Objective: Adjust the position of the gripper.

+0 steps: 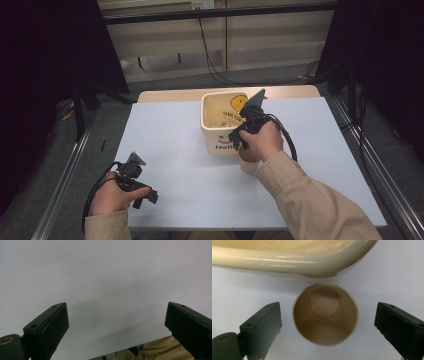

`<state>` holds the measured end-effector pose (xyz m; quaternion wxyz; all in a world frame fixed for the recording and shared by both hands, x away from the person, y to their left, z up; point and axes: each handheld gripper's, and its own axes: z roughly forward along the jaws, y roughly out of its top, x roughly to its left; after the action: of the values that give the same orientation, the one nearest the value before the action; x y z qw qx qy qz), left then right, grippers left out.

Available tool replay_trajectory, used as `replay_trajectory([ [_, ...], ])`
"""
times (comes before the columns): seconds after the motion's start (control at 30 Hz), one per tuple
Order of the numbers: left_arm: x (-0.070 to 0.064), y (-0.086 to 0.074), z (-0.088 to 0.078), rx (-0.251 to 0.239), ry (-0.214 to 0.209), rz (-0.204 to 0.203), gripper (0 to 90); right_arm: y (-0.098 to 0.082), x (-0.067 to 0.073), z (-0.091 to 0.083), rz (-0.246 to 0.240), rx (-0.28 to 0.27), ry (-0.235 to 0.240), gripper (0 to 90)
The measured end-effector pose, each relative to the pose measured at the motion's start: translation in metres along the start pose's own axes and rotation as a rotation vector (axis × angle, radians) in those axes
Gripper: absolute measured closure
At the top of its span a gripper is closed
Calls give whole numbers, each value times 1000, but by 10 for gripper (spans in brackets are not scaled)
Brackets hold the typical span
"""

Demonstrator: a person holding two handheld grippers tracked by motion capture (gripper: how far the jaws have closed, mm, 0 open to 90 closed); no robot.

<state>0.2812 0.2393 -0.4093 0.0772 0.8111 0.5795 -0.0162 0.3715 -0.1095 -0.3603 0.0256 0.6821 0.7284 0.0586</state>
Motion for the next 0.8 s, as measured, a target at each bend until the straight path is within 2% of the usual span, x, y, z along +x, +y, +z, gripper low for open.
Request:
replay_trajectory([
  [0.1,1,0,0,5,5,9,51,-2,0,8,6,8,2,78],
  [0.13,0,0,0,8,-4,-4,51,-2,1,10,12,16,8,85],
  [0.2,0,0,0,6,3,3,51,-3,0,13,9,1,18,95],
  [0.23,0,0,0,-3,4,0,51,-3,1,14,16,5,14,103],
  [0.27,0,0,-1,-1,2,-3,51,-3,1,14,2,6,-3,113],
  [0.4,1,-1,-1,-11,13,0,53,-5,6,15,-11,-5,-2,115],
  [0.47,1,-1,-1,-9,14,-1,53,-7,8,17,-13,-12,-26,133],
  [0.53,1,0,-1,-8,15,2,54,-8,10,20,-13,-1,-30,129],
  [0.6,1,0,-1,-8,16,2,54,-9,10,21,-16,5,-19,144],
  [0.77,1,0,-2,-9,11,-2,54,-8,8,24,-8,14,-40,179],
  [0.8,1,-1,-2,-6,13,-2,54,-8,6,23,-24,17,-38,185],
])
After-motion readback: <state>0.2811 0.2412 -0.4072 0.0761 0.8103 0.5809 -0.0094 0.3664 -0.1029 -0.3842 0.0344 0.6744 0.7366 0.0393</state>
